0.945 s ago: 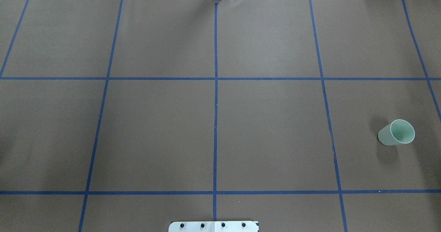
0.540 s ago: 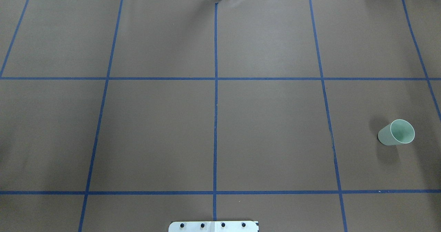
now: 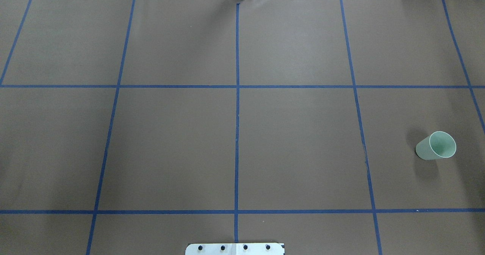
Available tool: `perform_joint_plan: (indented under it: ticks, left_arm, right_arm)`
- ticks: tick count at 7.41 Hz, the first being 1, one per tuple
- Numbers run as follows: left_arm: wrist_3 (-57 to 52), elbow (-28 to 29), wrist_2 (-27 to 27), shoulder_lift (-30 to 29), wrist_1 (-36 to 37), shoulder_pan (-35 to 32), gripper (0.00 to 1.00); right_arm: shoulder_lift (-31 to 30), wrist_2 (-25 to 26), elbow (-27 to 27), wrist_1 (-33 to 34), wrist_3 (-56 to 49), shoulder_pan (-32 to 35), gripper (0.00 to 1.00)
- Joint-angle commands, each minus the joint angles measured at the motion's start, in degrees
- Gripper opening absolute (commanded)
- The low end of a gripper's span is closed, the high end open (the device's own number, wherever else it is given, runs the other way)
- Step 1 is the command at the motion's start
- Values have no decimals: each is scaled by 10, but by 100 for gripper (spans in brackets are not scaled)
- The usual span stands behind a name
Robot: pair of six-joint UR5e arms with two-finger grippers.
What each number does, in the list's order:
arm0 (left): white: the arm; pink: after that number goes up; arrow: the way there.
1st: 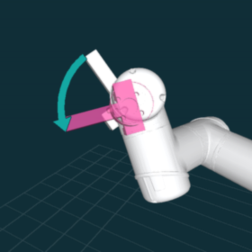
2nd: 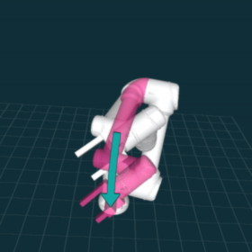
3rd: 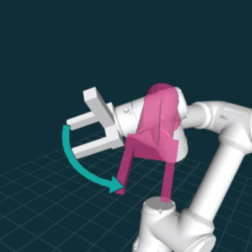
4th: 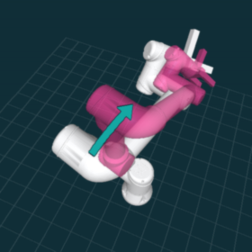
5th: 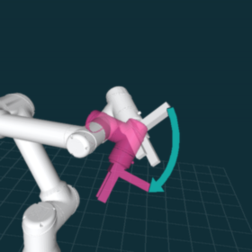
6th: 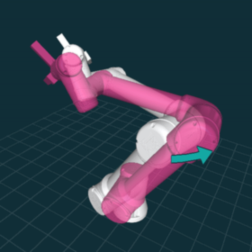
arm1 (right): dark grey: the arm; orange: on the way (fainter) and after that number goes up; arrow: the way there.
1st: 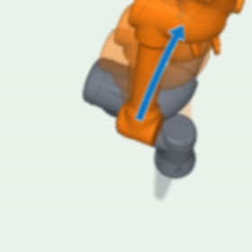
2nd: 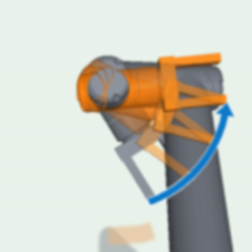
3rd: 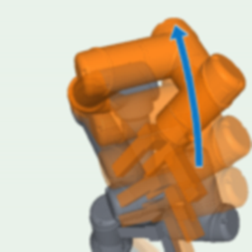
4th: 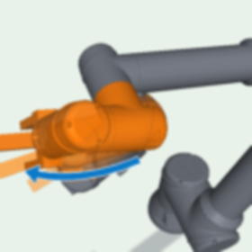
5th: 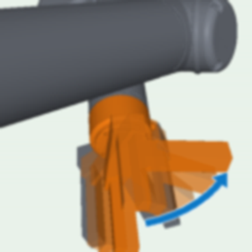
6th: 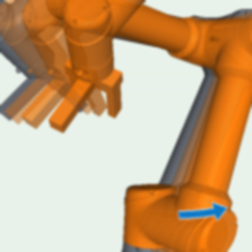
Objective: Transfer and stack yellow cup on green cup
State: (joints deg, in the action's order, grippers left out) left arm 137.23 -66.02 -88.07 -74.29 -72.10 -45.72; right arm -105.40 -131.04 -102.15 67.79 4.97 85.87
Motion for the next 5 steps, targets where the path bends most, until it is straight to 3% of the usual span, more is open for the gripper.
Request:
perform_joint_plan:
  ticks: [1, 5]
  left_arm:
    - [-45, 0, 155, 5, -97, -54, 23]
    - [-238, -2, 236, 0, -339, -87, 20]
  right_arm:
    - [1, 0, 1, 1, 0, 0, 100]
    - [3, 0, -3, 0, 0, 0, 100]
